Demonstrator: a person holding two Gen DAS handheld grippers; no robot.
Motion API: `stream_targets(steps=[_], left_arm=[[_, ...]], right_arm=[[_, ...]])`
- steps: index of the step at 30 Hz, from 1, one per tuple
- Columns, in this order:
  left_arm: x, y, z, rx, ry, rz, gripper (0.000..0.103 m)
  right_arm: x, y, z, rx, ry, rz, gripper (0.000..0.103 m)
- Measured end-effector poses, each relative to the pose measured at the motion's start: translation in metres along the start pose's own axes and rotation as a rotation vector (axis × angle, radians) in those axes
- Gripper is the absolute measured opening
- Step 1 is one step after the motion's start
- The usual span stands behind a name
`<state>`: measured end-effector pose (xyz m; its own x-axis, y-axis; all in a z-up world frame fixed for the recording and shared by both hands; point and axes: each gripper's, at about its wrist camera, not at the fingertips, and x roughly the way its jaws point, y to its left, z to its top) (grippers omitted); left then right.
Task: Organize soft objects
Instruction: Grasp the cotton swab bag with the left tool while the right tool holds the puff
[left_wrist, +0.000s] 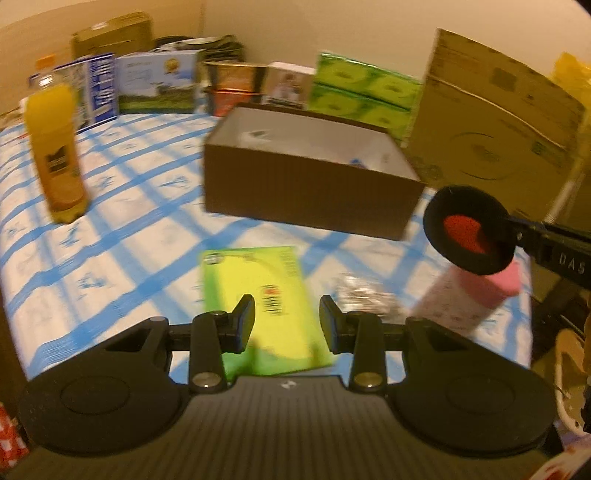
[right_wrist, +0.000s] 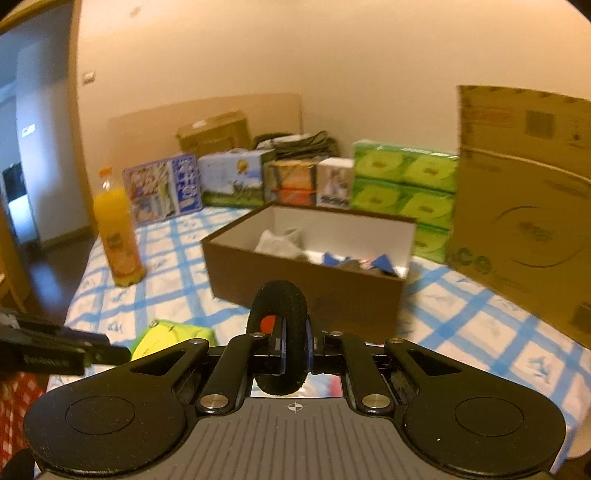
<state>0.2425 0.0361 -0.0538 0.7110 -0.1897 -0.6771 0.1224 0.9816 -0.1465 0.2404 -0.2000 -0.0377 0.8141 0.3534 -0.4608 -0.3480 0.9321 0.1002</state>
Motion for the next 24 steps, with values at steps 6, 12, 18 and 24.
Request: stream_targets(steps=[6,12,18,24], left_arm=[[0.017,-0.045,0.006,0.054,0.02,-0.052,0.034],[0.043,-0.075,0.01,0.086,0.04,-0.066,0.035],[0.066,-0.089,0.01,0.097,0.064,-0.067,0.035],[0.1,-0.093,0.01,0.061,0.111,-0.051,0.043]], right_arm=[[-0.03,-0.036,0.004,0.064,-0.048,-0.061,0.01],[-0.046,-0.08,0.005,0.132,-0.083,-0.136,0.01],[-0.049,-0.122,0.002,0.189,-0.096,-0.196,0.01],[-0.041,-0.154,-0.008,0.239,-0.081,-0.235,0.01]])
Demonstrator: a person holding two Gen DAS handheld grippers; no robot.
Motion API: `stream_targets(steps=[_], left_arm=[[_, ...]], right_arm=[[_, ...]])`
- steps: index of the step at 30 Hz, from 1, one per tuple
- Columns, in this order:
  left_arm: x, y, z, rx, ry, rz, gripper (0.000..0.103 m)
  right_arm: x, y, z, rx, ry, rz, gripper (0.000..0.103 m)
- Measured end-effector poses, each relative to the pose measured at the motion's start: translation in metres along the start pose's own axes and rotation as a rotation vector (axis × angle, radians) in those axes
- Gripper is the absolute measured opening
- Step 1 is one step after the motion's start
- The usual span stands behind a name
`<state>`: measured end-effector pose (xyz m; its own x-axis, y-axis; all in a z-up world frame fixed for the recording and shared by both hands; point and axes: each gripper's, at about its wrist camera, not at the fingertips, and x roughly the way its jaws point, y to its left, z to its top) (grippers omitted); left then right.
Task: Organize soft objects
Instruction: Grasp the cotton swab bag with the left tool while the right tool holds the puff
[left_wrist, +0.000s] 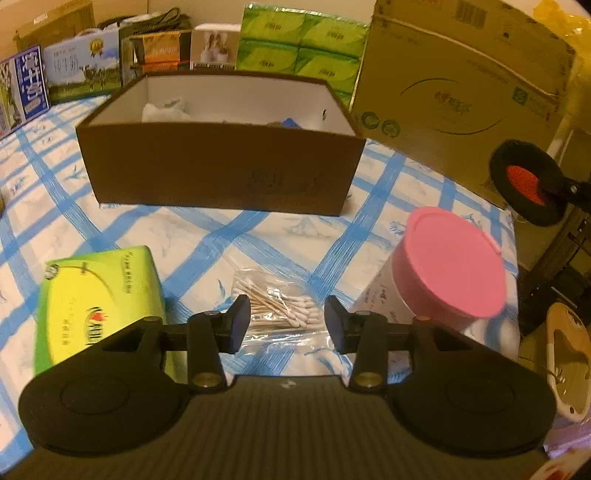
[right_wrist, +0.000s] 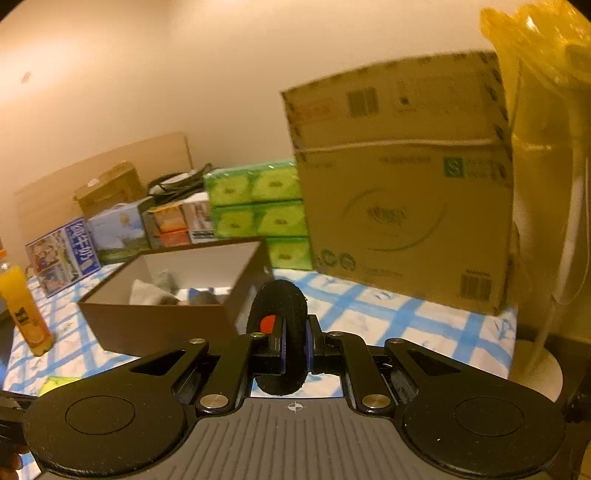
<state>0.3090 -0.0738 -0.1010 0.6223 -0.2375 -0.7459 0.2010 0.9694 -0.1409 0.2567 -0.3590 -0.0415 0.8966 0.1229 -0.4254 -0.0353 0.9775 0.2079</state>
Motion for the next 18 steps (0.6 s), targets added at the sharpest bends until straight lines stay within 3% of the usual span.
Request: stream_targets(steps=[9,14,18], left_arm=[[0.048,0.006,0.006,-0.025,0.063,0.052,0.056],[0.072,0.011,0.005,-0.041,0.109,0.067,0.057],[0.081,0.011,0.002,-0.041,0.113,0.059,0.066]], right_arm=[[0.029,-0.031,-0.013,0.056,0.056,-0.032,0.01],[0.04,-0.039,-0.023,0.076,0.083,-0.036,0.01],[0.046,-0.042,-0.028,0.087,0.106,-0.037,0.01]])
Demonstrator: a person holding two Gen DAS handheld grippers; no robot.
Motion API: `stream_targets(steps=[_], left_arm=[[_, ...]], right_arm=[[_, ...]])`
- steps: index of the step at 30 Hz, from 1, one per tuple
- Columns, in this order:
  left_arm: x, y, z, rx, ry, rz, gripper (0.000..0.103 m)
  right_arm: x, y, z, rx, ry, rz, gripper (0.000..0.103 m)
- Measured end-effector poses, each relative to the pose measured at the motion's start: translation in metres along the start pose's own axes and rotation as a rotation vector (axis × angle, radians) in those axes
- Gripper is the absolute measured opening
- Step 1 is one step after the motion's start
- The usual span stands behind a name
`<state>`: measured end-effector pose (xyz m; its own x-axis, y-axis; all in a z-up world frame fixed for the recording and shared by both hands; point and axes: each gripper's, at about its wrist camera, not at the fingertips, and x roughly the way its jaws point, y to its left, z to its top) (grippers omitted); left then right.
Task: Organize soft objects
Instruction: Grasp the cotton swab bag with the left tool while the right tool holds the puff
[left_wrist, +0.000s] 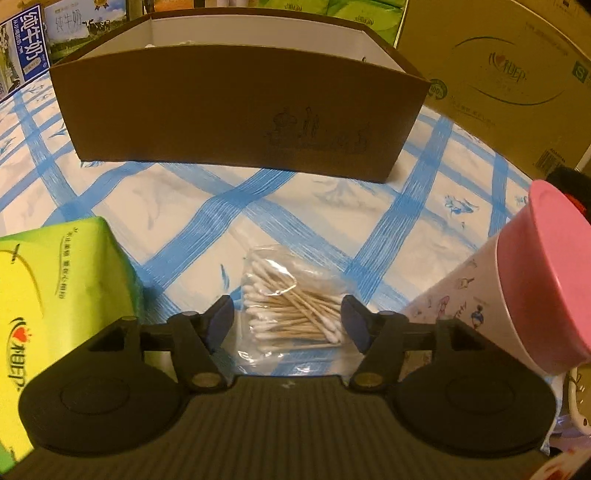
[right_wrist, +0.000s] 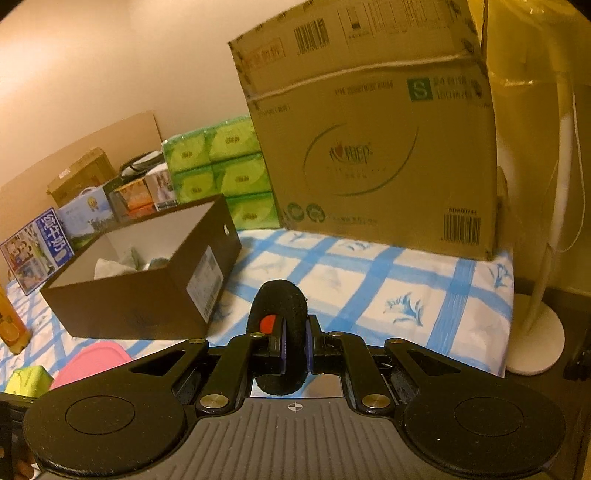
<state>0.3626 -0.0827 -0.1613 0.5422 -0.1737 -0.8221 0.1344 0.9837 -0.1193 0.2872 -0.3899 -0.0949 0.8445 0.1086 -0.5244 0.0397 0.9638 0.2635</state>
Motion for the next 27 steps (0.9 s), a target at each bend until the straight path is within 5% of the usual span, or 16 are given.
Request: stream_targets(steps=[3,7,27], left_arm=[[0.004,0.0,0.0,-0.013,0.004,-0.026,0.068],[0.004,-0.003,-0.002,-0.001,-0.005,-0.07,0.051],[-0.027,0.005,0.003,0.031,-0.073,-0.119,0.014]], right_arm=[[0.004,-0.002,-0.003,0.009,0.017,-0.001,0.01],[0.006,-0.003,-0.006,0.014,0.028,-0.008,0.01],[0.001,0.002,-0.004,0.008,0.029,-0.016,0.01]])
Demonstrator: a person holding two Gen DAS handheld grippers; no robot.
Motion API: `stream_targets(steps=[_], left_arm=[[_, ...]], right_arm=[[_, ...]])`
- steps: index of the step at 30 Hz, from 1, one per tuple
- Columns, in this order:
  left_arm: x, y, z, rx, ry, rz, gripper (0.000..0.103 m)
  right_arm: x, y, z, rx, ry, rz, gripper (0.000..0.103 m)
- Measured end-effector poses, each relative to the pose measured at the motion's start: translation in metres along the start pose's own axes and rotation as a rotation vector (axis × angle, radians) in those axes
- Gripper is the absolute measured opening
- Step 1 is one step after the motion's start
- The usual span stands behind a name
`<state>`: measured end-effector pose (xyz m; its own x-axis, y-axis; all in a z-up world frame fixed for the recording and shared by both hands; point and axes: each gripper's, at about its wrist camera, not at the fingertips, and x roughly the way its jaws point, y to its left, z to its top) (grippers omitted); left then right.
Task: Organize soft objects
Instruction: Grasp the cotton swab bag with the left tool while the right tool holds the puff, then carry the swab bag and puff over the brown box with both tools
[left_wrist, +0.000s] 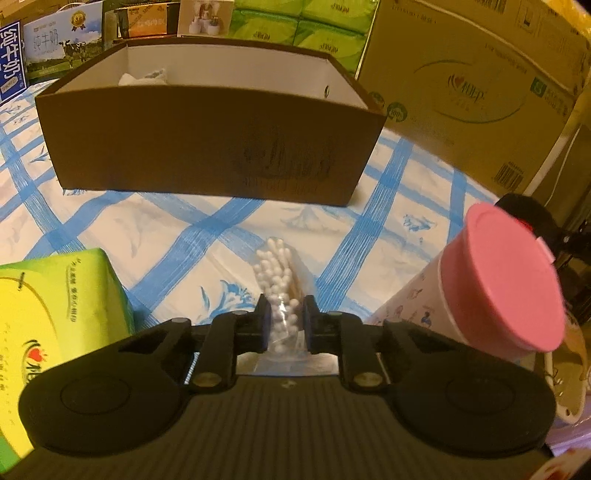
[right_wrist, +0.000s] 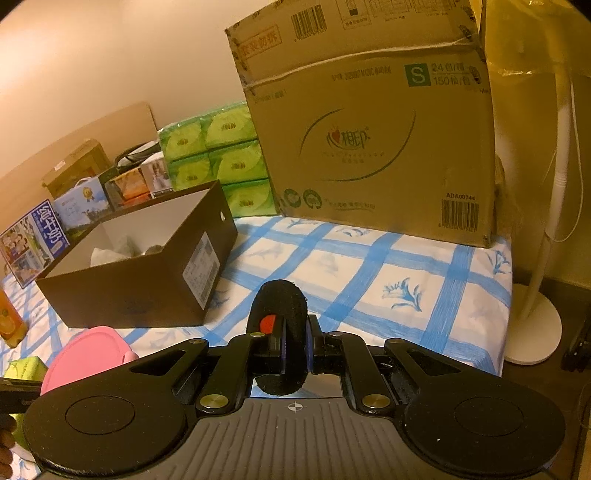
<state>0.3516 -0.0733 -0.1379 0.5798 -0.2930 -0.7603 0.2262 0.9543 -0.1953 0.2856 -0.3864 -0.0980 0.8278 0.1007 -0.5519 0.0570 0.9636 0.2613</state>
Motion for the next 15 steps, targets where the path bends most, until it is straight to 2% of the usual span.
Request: stream_targets(steps=[9,15], left_arm=[[-0.026,0.008,0.01,0.001,-0.062,0.014,0.013],[-0.053,0.02,0.024,-0.003,-0.12,0.027,0.013]], right_arm=[[-0.002,0.005,0.01,-0.013,-0.011,0.022,0.01],[0.0,0.008,0.026,-0.017,-0.025,0.071,0.01]])
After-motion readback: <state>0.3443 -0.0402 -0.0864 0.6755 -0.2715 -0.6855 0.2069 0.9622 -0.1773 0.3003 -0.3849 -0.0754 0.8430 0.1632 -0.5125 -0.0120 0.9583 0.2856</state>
